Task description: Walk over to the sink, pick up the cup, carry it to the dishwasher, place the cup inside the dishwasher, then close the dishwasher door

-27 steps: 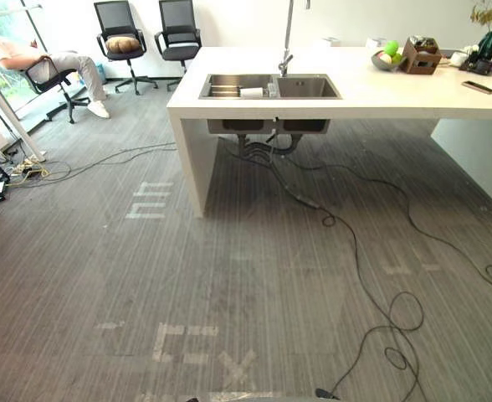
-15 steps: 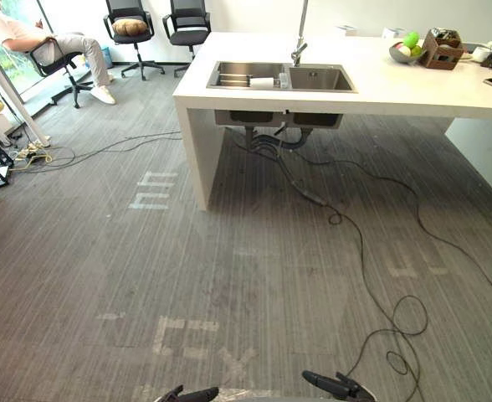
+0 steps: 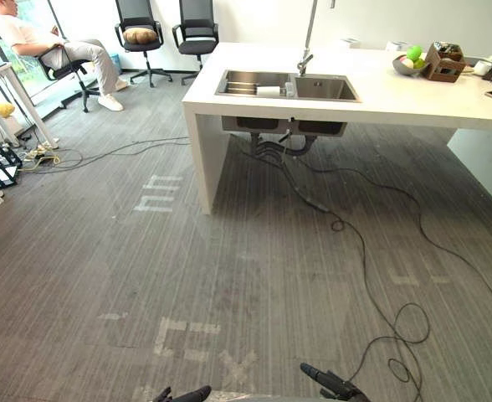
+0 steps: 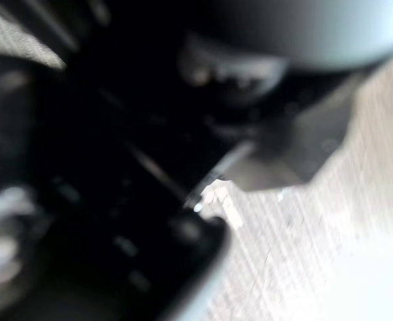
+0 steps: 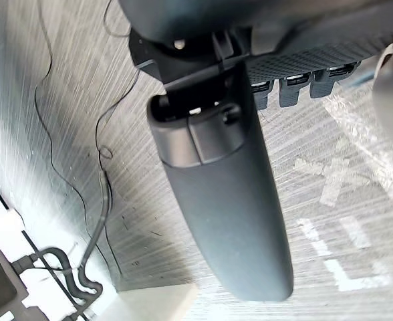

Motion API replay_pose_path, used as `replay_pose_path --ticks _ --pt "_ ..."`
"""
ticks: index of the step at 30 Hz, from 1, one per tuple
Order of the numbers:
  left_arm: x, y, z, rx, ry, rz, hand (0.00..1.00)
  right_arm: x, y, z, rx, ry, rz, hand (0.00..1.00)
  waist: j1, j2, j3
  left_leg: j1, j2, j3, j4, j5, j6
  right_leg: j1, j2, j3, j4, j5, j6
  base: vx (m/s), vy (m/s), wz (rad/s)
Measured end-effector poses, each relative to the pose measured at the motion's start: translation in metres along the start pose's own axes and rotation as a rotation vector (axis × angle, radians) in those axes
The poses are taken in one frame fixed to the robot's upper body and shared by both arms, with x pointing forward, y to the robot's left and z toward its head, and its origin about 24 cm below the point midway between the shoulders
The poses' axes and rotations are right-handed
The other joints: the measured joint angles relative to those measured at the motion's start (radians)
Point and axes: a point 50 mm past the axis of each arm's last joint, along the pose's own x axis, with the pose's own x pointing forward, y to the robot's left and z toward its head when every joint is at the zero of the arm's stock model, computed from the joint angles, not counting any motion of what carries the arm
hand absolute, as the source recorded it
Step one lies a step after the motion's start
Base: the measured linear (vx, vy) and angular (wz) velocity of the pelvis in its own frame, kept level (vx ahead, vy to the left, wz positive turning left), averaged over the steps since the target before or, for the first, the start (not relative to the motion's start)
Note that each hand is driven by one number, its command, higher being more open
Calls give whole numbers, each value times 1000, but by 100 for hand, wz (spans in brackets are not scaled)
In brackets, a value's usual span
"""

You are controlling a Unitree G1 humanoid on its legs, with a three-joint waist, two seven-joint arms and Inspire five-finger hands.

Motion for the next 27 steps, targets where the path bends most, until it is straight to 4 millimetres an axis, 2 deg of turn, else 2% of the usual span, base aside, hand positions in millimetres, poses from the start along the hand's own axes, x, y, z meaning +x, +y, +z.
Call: replay_pose_path --ticks 5,7,9,11,12,13,14,16,18,19,20,22,23,24,25,27 --pt "-2 2 -8 -144 7 23 100 -1 -1 0 16 3 23 100 -1 -5 5 4 -2 -12 0 0 0 5 -5 -13 18 -13 3 -22 -8 8" --pt "-3 3 -10 -189 5 12 100 -1 -1 2 36 -13 39 100 -4 -8 10 9 -7 -26 0 0 3 -26 -24 -26 112 -65 10 -33 14 22" --pt "-3 7 -8 -215 -16 -1 100 -1 2 5 62 -50 64 100 -4 -35 20 12 -37 -33 8 -13 23 -91 -90 -45 311 -171 35 -49 35 38" --pt "-3 10 -7 -211 -34 -7 100 -2 2 7 86 -75 84 100 -3 -54 29 13 -60 -32 6 -21 43 -155 -147 -55 472 -210 56 -36 46 33" --pt "-4 13 -8 -224 -39 -3 100 -2 3 10 102 -104 114 100 -5 -61 31 18 -63 -32 1 -20 50 -211 -174 -55 594 -205 56 -22 54 23" --pt "-4 15 -8 -230 -39 1 100 -2 5 10 108 -114 123 100 -5 -68 35 24 -64 -34 -3 -17 55 -232 -184 -53 643 -198 54 5 41 14" --pt "-4 18 -8 -244 -39 6 100 -2 6 10 122 -132 127 100 -5 -75 38 31 -59 -41 -4 -19 60 -258 -188 -52 682 -209 48 44 16 11" --pt "-3 16 -6 -259 -43 4 100 -1 10 9 139 -151 139 100 -26 -70 40 29 -35 -62 3 -26 62 -275 -153 -60 611 -228 35 94 -16 22" --pt "-2 13 -5 -283 -43 6 100 -1 11 10 156 -164 150 100 -32 -61 46 29 -6 -67 16 -44 50 -292 -116 -63 554 -227 33 139 -86 10" --pt "-2 11 -3 -299 -46 3 100 -2 12 11 175 -183 171 100 -32 -51 53 29 31 -67 51 -79 36 -328 -85 -63 531 -225 31 159 -118 1" --pt "-1 10 -2 -301 -47 2 100 -2 12 11 176 -187 177 100 -32 -49 54 29 39 -67 60 -89 31 -339 -80 -63 532 -223 31 195 -142 0" --pt "0 12 1 -287 -51 18 100 -4 16 13 186 -219 216 100 -33 -48 55 30 85 -66 139 -173 -12 -412 -62 -21 529 -203 31 241 -190 3" --pt "0 12 2 -286 -50 20 100 -4 16 13 187 -222 218 100 -32 -49 55 31 89 -69 165 -199 -22 -419 -63 -2 519 -191 31 310 -271 17" --pt "0 13 2 -284 -47 22 100 -4 15 11 193 -219 206 100 -32 -50 56 37 86 -82 218 -256 -41 -415 -84 30 499 -179 30 414 -350 36" --pt "0 10 2 -301 -48 22 100 -6 9 9 200 -219 183 100 -35 -42 59 60 93 -95 251 -305 -58 -409 -99 15 554 -122 -4 456 -381 42" --pt "-1 1 -1 -313 -46 11 100 -7 2 10 231 -226 129 100 -36 -8 56 83 133 -97 281 -329 -73 -403 -75 -15 628 -212 -29 465 -327 31"
